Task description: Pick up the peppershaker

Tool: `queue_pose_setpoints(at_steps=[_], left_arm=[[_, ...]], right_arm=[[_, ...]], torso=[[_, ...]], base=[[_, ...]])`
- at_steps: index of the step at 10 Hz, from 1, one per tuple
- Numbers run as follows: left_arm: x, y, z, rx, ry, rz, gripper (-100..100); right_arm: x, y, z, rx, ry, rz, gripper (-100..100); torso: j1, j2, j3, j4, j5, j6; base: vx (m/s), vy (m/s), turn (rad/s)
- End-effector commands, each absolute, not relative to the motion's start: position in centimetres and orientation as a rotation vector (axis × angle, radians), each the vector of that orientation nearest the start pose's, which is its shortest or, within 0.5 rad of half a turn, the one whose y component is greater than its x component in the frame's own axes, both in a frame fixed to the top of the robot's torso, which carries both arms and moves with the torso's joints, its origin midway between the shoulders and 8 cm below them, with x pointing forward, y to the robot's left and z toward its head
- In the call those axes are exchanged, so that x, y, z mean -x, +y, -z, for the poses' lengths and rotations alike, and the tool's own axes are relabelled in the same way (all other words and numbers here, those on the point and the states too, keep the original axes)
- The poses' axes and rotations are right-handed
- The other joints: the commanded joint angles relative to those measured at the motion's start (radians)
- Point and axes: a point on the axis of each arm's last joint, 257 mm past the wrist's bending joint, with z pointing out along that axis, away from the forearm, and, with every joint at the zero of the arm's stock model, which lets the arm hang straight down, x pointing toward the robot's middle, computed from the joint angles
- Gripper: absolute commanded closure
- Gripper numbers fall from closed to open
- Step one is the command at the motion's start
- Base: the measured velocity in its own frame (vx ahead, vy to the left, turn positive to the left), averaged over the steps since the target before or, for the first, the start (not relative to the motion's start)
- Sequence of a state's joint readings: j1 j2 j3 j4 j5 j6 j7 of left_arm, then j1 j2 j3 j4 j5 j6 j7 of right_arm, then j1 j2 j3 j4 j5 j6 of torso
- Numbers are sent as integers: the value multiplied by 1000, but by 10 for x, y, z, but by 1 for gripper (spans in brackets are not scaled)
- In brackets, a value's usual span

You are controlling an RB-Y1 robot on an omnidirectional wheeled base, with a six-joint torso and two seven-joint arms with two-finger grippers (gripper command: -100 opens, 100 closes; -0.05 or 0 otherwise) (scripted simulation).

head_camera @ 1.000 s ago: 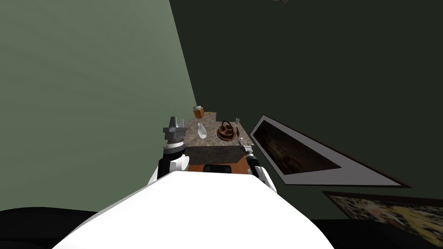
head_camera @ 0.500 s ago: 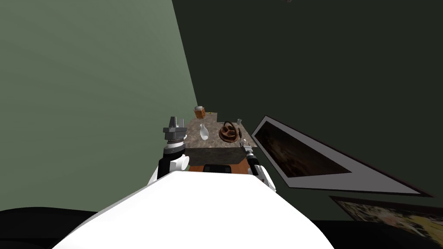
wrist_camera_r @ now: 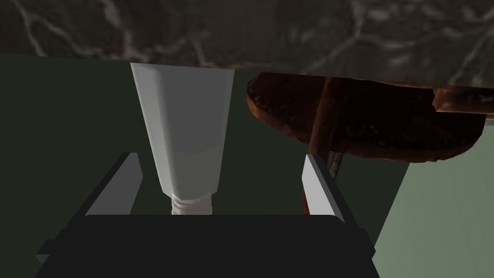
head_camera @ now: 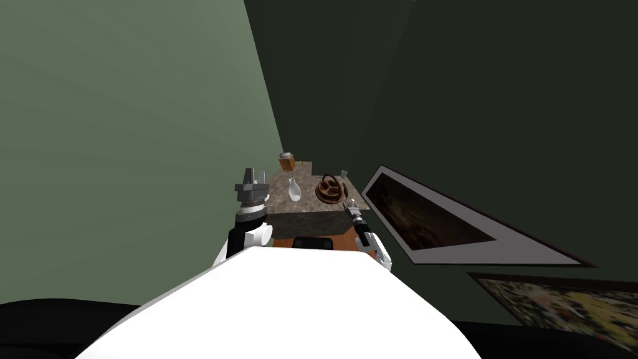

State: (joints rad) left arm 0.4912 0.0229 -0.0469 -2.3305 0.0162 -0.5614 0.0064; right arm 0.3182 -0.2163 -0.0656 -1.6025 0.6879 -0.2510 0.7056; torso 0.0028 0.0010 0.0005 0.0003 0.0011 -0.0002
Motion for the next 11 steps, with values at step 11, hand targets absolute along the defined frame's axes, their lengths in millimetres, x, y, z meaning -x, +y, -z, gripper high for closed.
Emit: queue_pose_setpoints(at_steps=[11], left_arm=[[-324,259,-59,564,535,1397,0]], right_arm=[[-504,-318,314,133,1658,-90,-100]], torso=[[1,-1,-2,-2,-1,-2]], base=[[-30,41,-45]])
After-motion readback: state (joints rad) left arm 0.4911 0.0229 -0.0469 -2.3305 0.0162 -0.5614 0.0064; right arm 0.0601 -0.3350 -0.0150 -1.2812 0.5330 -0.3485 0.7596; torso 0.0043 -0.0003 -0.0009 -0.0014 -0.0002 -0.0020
